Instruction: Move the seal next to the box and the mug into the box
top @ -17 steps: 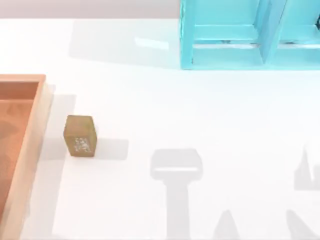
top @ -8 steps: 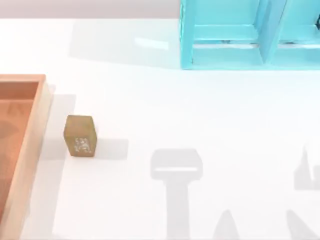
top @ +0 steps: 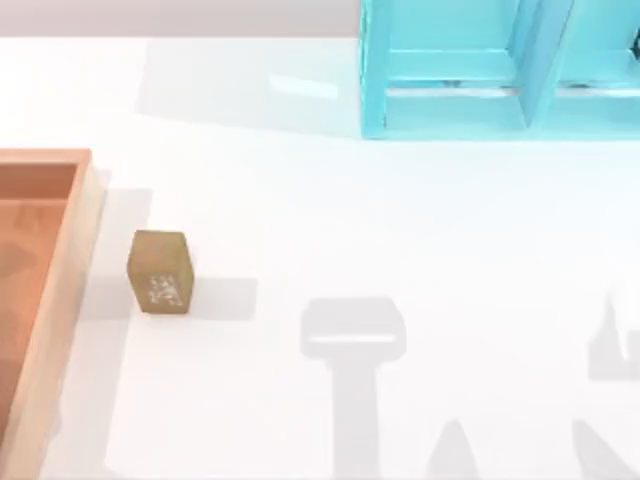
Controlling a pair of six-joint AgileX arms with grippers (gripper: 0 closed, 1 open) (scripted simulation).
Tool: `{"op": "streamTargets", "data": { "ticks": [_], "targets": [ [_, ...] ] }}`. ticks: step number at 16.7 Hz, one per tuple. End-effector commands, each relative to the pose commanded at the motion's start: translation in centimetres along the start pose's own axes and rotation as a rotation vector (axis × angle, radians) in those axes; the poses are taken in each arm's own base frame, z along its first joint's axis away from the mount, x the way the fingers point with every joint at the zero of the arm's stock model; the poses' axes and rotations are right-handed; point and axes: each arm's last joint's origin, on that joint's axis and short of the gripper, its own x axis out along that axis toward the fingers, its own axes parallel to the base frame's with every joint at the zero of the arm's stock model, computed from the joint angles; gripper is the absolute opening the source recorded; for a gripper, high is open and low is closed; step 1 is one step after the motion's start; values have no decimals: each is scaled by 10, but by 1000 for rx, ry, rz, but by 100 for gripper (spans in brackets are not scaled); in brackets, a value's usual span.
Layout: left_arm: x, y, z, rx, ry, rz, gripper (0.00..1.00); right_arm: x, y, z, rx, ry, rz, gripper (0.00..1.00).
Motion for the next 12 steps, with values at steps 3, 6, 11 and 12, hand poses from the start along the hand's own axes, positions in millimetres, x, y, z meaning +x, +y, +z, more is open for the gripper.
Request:
{"op": "streamTargets", "data": {
  "ticks": [3,6,11,12],
  "targets": [
    [-27,0,-3,-19,-26,37,100,0,0,0,0,0,0,100],
    [-75,-1,-8,-35,-64,58,100,0,0,0,0,0,0,100],
    [-115,-12,-4,0,-51,25,100,0,0,0,0,0,0,100],
    [-112,-11,0,5,-32,14,100,0,0,0,0,0,0,100]
  ]
}}
